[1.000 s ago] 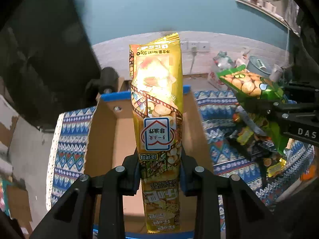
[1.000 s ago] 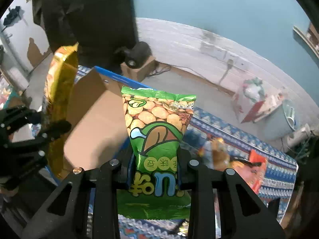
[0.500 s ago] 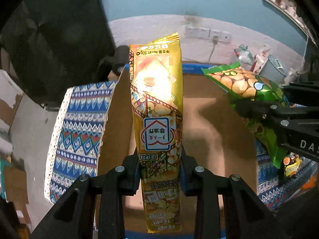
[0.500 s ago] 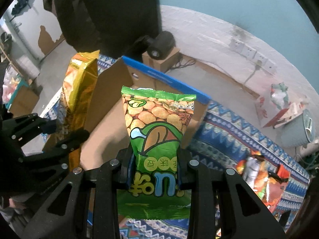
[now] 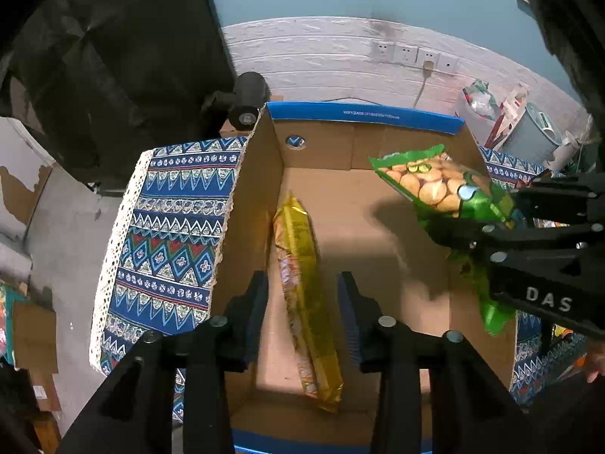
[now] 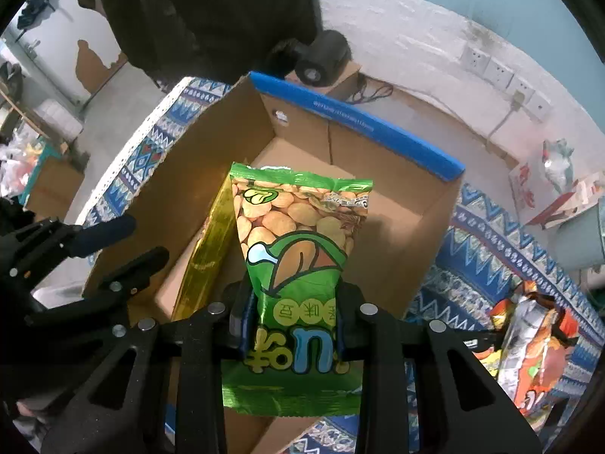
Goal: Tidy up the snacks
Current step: 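Carry both bags over the cardboard box and release them inside, then move both tools back to the snack pile toward the black bag and gold bar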
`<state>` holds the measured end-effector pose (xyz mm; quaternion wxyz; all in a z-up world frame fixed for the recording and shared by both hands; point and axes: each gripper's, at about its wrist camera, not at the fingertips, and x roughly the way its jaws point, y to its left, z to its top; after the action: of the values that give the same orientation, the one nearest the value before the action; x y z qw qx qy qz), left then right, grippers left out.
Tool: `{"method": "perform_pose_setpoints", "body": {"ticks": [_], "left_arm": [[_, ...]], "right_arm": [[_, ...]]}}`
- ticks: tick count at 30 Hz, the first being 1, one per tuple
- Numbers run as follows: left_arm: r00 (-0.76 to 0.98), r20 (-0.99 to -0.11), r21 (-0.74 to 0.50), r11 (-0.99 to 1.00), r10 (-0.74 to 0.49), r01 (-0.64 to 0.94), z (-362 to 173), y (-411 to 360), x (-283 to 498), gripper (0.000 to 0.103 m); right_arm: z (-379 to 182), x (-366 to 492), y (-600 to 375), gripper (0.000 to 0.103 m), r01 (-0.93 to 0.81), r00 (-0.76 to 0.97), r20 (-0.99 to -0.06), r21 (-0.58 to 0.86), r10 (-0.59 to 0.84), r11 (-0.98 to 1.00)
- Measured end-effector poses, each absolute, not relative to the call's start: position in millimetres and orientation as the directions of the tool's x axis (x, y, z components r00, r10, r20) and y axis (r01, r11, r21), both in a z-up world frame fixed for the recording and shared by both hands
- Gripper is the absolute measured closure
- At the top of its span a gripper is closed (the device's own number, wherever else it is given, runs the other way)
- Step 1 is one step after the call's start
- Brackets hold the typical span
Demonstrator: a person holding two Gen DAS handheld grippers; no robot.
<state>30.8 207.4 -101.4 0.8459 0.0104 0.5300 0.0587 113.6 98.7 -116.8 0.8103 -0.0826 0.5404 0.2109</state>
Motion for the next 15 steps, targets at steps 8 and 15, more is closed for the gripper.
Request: {"method": "perform_pose_setpoints", "body": {"ticks": [8,15], "left_arm": [[0.454,-0.883,0.086,0.993,0.114,-0.083,-92.4,203.4,28.9,0.046],[0.451,-0.886,0.088,0.994,0.108,-0.066,-91.9,192.6,29.5,0.035]], "right_arm": [[-115.4,109.8,89.6,0.045,-0.419,0.344,-0.906,0.086,0.245,0.904],[-100.8,101.7,69.5,0.032,-0.39,0.391,-0.889,0.074,0.238,0.918]]}}
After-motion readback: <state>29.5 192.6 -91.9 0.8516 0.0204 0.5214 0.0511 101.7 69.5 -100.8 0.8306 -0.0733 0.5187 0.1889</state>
